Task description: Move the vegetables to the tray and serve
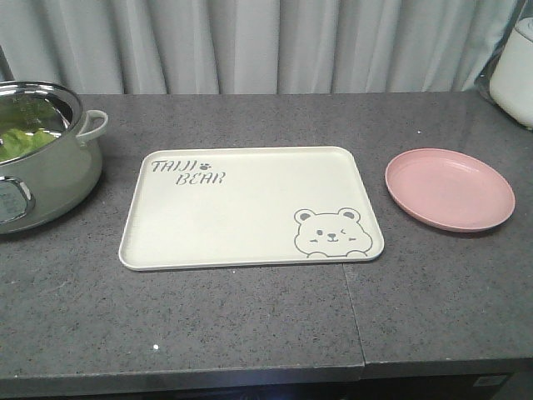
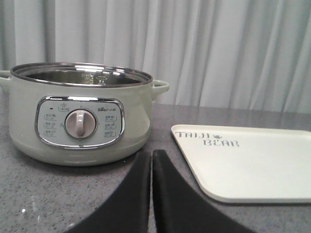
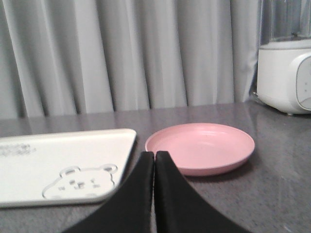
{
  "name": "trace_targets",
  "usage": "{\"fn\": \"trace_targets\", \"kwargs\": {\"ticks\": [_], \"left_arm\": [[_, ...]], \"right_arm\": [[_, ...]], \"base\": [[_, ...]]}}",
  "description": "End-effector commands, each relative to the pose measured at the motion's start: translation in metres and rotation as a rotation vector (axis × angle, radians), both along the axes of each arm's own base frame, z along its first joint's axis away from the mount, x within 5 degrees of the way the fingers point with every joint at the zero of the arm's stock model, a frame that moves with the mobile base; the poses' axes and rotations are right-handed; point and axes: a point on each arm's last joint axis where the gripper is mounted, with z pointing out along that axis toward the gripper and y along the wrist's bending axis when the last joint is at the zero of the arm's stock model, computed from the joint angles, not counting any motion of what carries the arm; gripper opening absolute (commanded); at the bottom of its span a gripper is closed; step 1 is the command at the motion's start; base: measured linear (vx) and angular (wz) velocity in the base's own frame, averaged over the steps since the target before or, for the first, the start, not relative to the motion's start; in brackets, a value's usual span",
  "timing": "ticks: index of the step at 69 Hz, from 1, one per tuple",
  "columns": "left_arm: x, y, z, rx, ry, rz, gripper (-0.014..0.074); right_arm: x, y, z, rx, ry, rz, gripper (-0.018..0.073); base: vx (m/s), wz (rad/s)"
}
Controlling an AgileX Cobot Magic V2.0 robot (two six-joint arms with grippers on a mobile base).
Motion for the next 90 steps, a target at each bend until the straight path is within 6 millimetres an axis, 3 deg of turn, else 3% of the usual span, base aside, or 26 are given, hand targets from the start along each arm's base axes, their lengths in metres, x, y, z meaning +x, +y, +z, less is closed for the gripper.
{"fn": "trace_targets", "kwargs": {"ticks": [1,17,27,35,42,50,55,61,67,73,79,90], "left_arm": [[-0.003,0.001,0.013,-0.101,-0.153,0.002,-0.0006],[-0.009,0.003,0.032,-0.389,-0.36,-0.06,-0.0006],[-0.017,0.004,0.047,-0.438,-0.525,-0.096,-0.0006],[-0.023,0.004,0.067,-0.434,-0.566,-0.107,-0.0004],[-0.032,0.004,0.095,-0.421,-0.576,-0.117,0.0004],[-0.043,0.001,0.122,-0.314,-0.508,-0.097,0.0034],[-0.052,0.002,0.136,-0.292,-0.459,-0.082,0.0077],[-0.061,0.003,0.152,-0.29,-0.397,-0.066,0.0157],[-0.064,0.003,0.162,-0.304,-0.348,-0.059,0.0273],[-0.063,0.003,0.167,-0.304,-0.367,-0.063,0.0404],[-0.064,0.003,0.169,-0.331,-0.397,-0.078,0.0475],[-0.049,0.003,0.174,-0.341,-0.308,-0.063,0.0482]], "right_arm": [[-0.002,0.001,0.012,0.079,-0.142,0.019,-0.0007],[-0.01,0.001,0.041,0.274,-0.295,0.082,-0.0005],[-0.026,0.0,0.096,0.213,-0.378,0.079,-0.0004],[-0.032,-0.004,0.145,0.17,-0.289,0.021,-0.0003],[-0.022,-0.005,0.182,0.136,-0.209,-0.017,0.0008],[0.007,-0.003,0.213,0.026,-0.165,-0.039,0.0074],[0.025,-0.001,0.22,0.006,-0.139,-0.038,0.0156],[0.045,0.001,0.218,0.001,-0.117,-0.029,0.0328],[0.056,0.002,0.216,0.001,-0.098,-0.025,0.051],[0.06,0.002,0.214,-0.002,-0.088,-0.025,0.0627],[0.06,0.002,0.214,-0.002,-0.079,-0.027,0.0652],[0.061,0.001,0.21,-0.009,-0.039,-0.036,0.0632]], "base": [[0.0,0.0],[0.0,0.0],[0.0,0.0],[0.0,0.0],[0.0,0.0],[0.0,0.0],[0.0,0.0],[0.0,0.0],[0.0,0.0],[0.0,0.0],[0.0,0.0],[0.0,0.0]]}}
